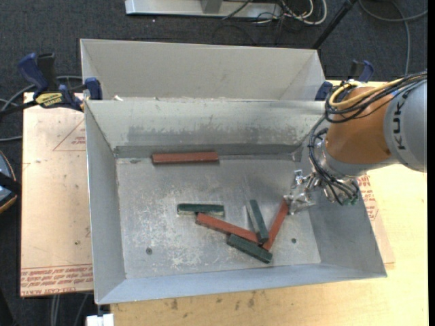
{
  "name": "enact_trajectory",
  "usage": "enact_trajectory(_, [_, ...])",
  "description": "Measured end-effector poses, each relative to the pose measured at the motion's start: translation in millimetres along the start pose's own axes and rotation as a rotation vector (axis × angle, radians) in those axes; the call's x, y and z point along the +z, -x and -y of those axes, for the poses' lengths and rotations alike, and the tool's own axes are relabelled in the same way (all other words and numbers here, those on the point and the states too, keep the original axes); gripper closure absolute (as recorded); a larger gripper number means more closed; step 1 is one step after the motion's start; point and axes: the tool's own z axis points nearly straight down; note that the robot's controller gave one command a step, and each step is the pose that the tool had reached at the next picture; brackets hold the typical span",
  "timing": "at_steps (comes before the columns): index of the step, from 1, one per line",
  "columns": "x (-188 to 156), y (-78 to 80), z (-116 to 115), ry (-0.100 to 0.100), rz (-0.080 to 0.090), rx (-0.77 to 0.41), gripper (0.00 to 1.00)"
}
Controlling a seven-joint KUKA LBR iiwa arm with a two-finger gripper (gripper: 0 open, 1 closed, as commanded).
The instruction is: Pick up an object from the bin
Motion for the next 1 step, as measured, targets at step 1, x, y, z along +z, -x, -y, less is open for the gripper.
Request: enact_trajectory(1, [1.1, -3.8, 0.1, 0.004, -0.016, 0.0, 0.0])
